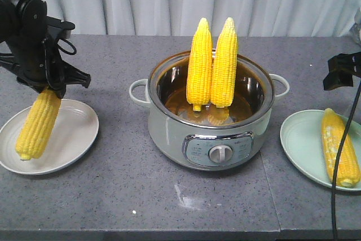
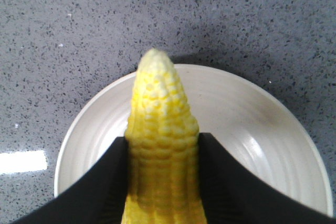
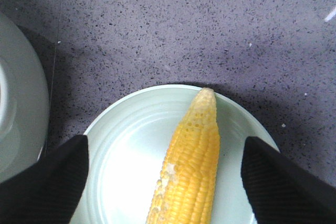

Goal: Distribute corn equally
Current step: 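Lower each held cob onto its plate and open both grippers, then raise both arms and move the right gripper to the cobs in the pot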

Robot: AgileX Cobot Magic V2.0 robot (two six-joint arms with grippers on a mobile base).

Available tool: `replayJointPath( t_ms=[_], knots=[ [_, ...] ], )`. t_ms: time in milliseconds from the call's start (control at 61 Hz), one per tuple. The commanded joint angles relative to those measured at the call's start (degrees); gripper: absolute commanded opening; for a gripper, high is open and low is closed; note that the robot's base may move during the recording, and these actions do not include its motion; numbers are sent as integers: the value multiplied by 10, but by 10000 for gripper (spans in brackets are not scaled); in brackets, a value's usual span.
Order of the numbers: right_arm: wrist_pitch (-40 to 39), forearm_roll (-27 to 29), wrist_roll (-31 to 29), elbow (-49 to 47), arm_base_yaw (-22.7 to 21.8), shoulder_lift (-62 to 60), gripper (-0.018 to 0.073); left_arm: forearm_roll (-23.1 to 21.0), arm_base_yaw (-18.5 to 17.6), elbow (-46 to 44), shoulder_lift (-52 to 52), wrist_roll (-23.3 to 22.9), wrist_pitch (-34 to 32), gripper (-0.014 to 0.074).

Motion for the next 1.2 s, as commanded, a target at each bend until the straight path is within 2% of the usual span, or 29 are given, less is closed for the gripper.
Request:
replayJointPath(
  t_ms=[0,131,393,574,1016,1180],
  knots=[
    [-23,9,0,-19,-4,-24,567,6,1,-15,-27,1,-7,34],
    [-25,15,0,-19,-4,-24,567,1,1,-15,-27,1,-7,105],
    [-24,16,-1,-19,-4,-24,567,0,1,-15,-27,-13,5,355],
    [-24,17,-1,-19,-4,-24,567,0,1,-15,-27,-20,11,480],
    [-46,28,-1,-19,-4,-67,567,0,1,-17,-46,-14,8,491],
    [-62,58,-20,-19,-4,-116,567,-4,1,-17,-86,-14,-9,491]
  ],
)
